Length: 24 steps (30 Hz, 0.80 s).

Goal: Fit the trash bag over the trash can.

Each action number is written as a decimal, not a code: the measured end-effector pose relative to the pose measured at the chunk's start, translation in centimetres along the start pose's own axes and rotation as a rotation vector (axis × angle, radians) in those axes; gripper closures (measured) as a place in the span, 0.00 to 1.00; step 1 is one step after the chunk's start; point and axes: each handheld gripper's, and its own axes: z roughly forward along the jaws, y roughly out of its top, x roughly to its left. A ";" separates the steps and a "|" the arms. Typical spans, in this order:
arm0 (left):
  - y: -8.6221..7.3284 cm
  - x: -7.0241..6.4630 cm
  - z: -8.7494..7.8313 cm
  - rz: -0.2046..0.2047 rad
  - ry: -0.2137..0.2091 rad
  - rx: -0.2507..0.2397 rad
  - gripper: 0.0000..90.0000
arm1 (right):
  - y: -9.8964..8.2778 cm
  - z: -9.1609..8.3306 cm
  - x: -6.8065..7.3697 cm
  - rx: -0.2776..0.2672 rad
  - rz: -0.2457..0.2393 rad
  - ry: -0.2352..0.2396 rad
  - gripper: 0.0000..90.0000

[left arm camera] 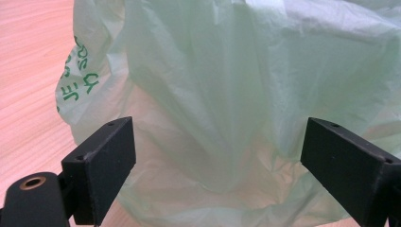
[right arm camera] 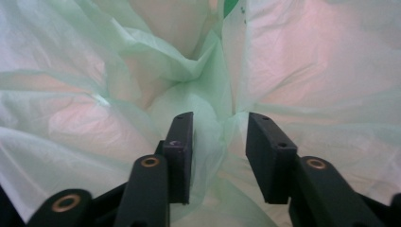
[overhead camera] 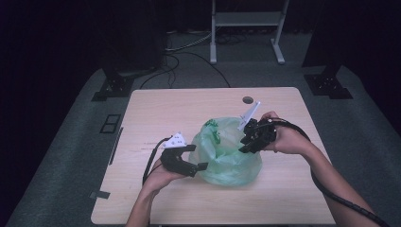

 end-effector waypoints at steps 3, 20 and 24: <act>0.1 0.0 0.0 0.001 -0.003 -0.003 0.11 | 0.1 -0.3 -0.1 -0.041 0.010 0.007 0.65; 0.3 0.1 -0.3 0.026 -0.007 -0.011 0.08 | -1.6 -2.8 -1.5 -0.325 0.110 0.019 0.53; 0.3 0.2 -0.5 0.033 -0.006 -0.016 0.08 | -2.0 -3.1 -2.1 -0.385 0.153 0.033 0.52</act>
